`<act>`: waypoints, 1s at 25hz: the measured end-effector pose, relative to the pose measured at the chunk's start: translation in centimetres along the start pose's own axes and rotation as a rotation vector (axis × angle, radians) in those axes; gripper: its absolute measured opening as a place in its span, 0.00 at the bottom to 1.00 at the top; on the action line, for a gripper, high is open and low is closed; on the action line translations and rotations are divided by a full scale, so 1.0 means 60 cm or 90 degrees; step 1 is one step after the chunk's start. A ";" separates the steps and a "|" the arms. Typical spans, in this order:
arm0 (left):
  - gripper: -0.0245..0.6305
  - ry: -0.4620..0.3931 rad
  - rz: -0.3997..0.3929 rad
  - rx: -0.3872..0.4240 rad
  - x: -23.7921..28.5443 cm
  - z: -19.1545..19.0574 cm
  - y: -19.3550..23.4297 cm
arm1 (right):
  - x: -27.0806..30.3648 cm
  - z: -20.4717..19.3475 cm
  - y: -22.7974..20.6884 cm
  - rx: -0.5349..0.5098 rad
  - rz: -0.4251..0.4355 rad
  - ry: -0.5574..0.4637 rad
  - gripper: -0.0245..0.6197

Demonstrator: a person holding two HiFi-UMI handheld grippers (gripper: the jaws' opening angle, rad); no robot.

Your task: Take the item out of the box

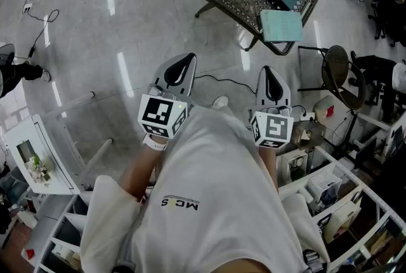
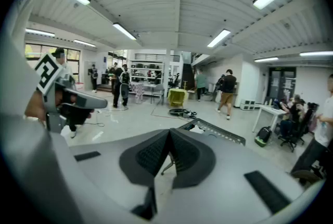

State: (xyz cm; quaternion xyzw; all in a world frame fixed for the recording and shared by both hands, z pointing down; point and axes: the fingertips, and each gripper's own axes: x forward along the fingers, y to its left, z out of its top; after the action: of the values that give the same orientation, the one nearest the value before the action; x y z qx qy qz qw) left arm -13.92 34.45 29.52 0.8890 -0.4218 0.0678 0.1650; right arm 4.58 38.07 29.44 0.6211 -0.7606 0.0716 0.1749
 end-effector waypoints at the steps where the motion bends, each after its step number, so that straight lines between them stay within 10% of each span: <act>1: 0.07 0.014 -0.003 0.001 0.003 -0.012 -0.031 | -0.018 -0.003 0.007 0.001 0.029 0.006 0.06; 11: 0.07 0.048 -0.063 0.030 0.017 -0.044 -0.229 | -0.135 -0.053 -0.014 0.046 0.095 0.014 0.06; 16: 0.07 0.035 -0.043 0.085 0.014 -0.040 -0.207 | -0.121 -0.046 -0.020 0.058 0.076 0.005 0.06; 25: 0.07 0.012 -0.054 0.033 -0.041 -0.018 -0.096 | -0.048 -0.021 0.074 0.098 0.123 0.041 0.06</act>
State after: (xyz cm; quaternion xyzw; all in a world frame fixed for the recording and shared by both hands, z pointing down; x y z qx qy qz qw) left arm -11.01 40.04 28.54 0.9093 -0.3803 0.0801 0.1489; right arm 0.98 42.08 30.11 0.5540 -0.8031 0.1658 0.1436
